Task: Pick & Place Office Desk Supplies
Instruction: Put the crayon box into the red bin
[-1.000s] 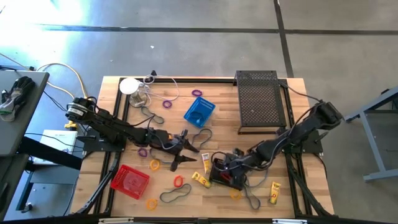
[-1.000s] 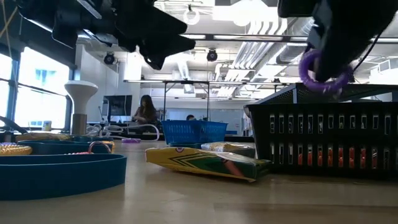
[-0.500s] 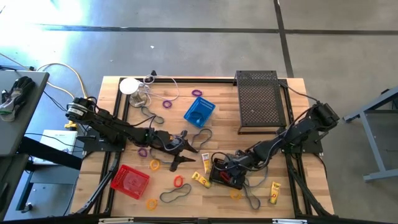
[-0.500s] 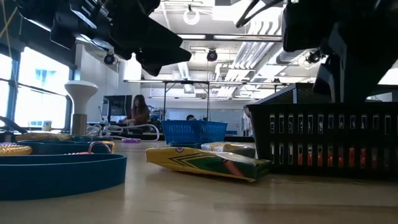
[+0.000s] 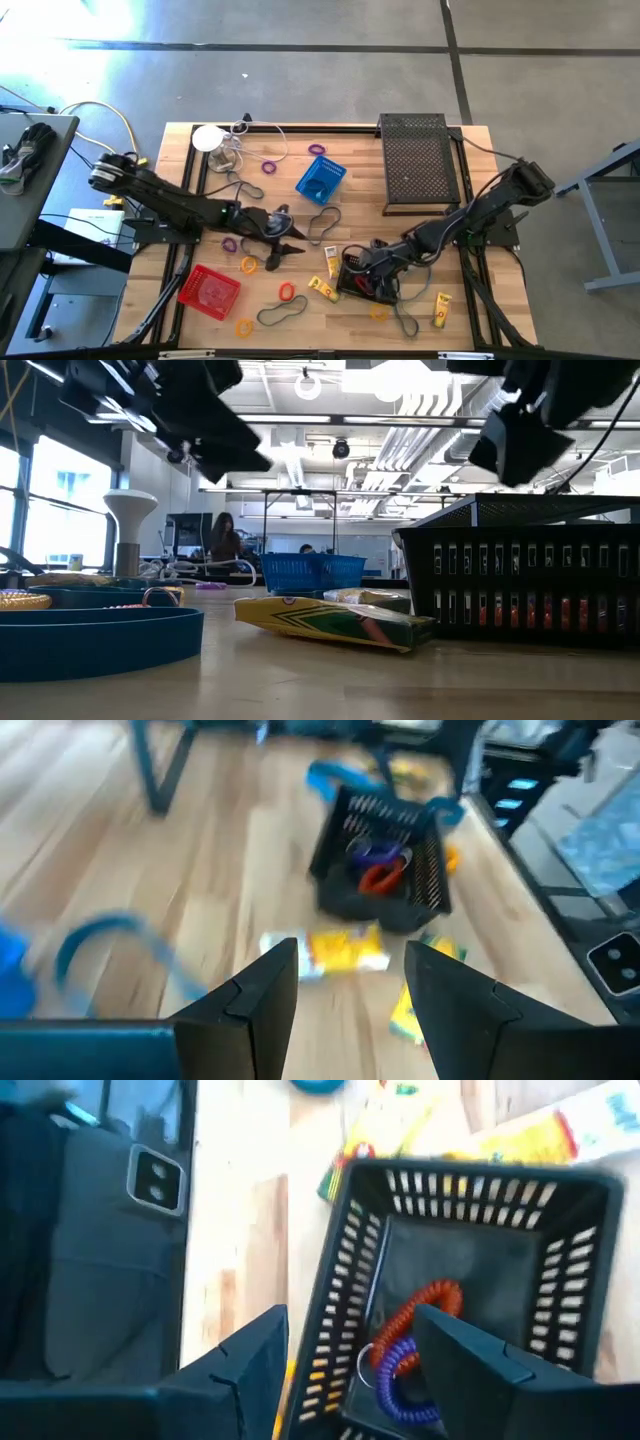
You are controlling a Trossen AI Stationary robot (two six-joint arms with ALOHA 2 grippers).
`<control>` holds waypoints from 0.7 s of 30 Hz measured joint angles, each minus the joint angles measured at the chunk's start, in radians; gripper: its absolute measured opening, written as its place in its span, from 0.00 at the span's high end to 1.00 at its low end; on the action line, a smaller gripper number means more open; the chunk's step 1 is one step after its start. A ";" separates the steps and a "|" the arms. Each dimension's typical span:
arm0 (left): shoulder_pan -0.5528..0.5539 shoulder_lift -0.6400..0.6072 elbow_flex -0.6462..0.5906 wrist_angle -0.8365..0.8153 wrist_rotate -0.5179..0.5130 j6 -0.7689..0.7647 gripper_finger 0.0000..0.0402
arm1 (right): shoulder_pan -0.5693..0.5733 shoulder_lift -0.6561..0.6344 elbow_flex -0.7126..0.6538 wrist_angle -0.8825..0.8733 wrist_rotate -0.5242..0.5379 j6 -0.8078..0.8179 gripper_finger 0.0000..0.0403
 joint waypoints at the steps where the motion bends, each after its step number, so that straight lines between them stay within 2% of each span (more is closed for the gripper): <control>1: 0.000 -0.022 0.000 -0.049 -0.012 -0.038 0.55 | 0.000 -0.010 0.000 0.000 0.004 -0.002 0.49; 7: 0.036 -0.136 0.000 -0.376 -0.111 -0.267 0.55 | 0.005 -0.036 0.000 0.008 0.001 -0.028 0.49; 10: 0.060 -0.183 0.000 -0.530 -0.123 -0.300 0.55 | 0.015 -0.034 0.000 -0.001 0.004 -0.028 0.49; 15: 0.086 -0.268 0.000 -0.813 -0.051 -0.188 0.55 | 0.016 -0.034 0.000 0.001 0.006 -0.028 0.49; 21: 0.090 -0.311 -0.001 -1.041 -0.064 -0.060 0.55 | 0.016 -0.028 0.000 0.024 0.012 -0.028 0.49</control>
